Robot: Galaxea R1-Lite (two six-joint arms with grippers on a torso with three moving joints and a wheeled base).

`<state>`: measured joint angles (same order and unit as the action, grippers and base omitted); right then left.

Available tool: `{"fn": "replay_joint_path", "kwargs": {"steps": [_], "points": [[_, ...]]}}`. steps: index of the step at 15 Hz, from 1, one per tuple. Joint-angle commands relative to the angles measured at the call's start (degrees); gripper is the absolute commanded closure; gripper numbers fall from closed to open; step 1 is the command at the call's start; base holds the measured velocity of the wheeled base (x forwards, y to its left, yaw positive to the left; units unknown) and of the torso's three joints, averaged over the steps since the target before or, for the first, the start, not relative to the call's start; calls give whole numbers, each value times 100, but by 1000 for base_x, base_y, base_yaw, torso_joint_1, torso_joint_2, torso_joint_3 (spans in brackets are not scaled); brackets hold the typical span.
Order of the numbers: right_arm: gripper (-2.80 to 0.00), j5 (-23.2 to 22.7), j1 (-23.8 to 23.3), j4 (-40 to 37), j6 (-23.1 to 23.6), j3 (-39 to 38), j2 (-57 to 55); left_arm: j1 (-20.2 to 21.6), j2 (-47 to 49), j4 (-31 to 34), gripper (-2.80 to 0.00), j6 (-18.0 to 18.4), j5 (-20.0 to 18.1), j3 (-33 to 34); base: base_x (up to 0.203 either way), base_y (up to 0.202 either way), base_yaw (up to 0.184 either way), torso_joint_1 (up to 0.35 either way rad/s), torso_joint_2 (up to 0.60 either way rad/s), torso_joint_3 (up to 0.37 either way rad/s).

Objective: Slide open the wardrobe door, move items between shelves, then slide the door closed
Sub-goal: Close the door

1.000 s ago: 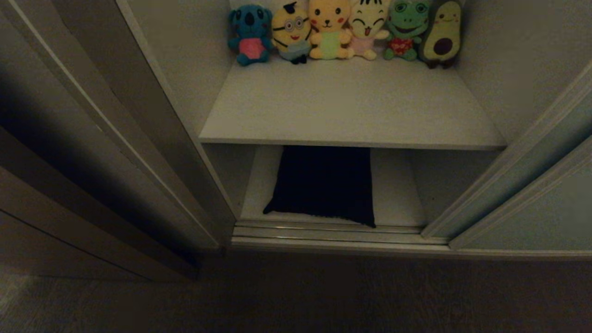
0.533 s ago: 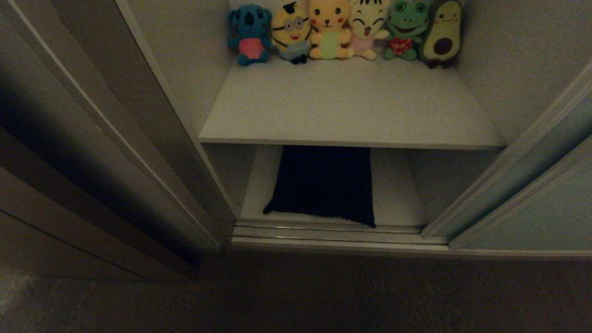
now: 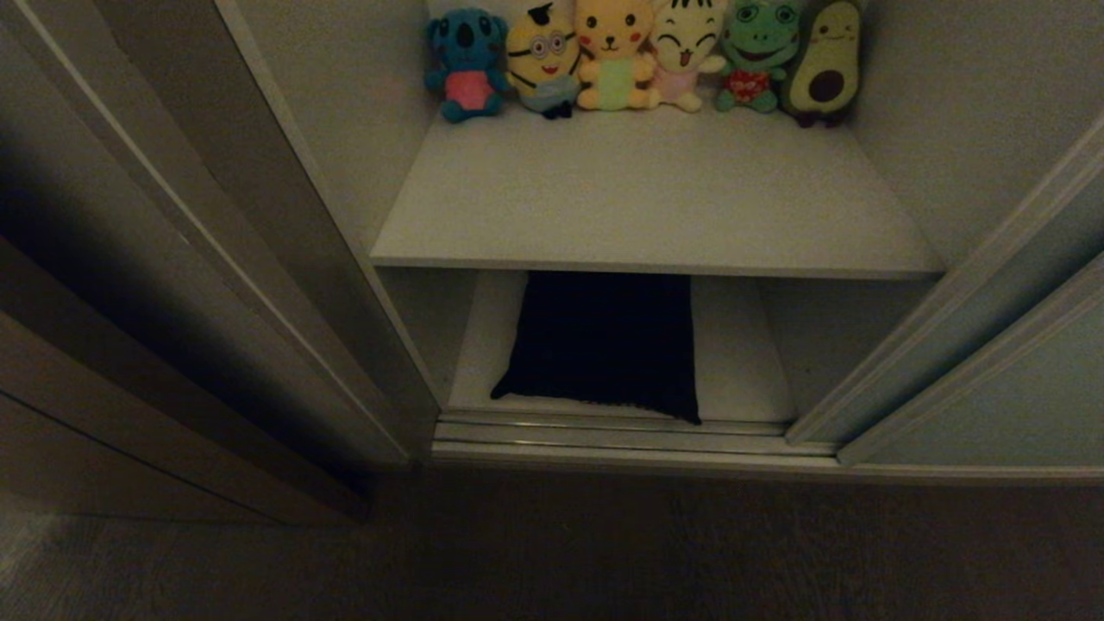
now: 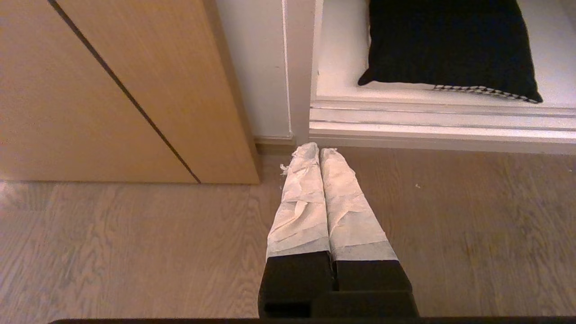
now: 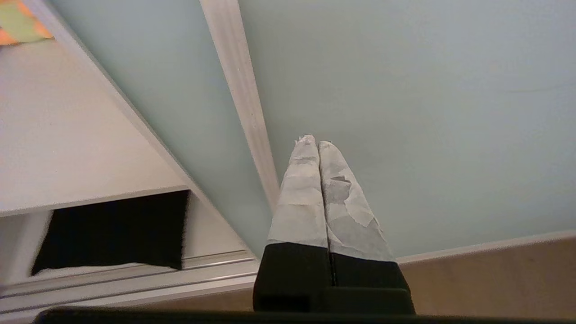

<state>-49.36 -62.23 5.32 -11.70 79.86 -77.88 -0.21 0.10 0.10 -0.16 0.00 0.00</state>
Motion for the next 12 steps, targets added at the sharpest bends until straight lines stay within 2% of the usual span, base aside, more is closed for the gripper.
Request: {"fn": "replay_joint_path", "kwargs": {"steps": [1, 6, 8, 12], "points": [[0, -30, 148, 27, -41, 116, -271, 3, 8, -1, 0, -2, 0, 0, 0, 0, 0, 0, 0, 0], [0, -30, 220, 189, -51, 133, -609, -3, 8, -1, 0, -2, 0, 0, 0, 0, 0, 0, 0, 0], [0, -17, 494, 231, -59, 155, -741, 3, 8, -1, 0, -2, 0, 0, 0, 0, 0, 0, 0, 0], [0, -16, 733, -44, -174, 326, -827, 3, 8, -1, 0, -2, 0, 0, 0, 0, 0, 0, 0, 0]]}}
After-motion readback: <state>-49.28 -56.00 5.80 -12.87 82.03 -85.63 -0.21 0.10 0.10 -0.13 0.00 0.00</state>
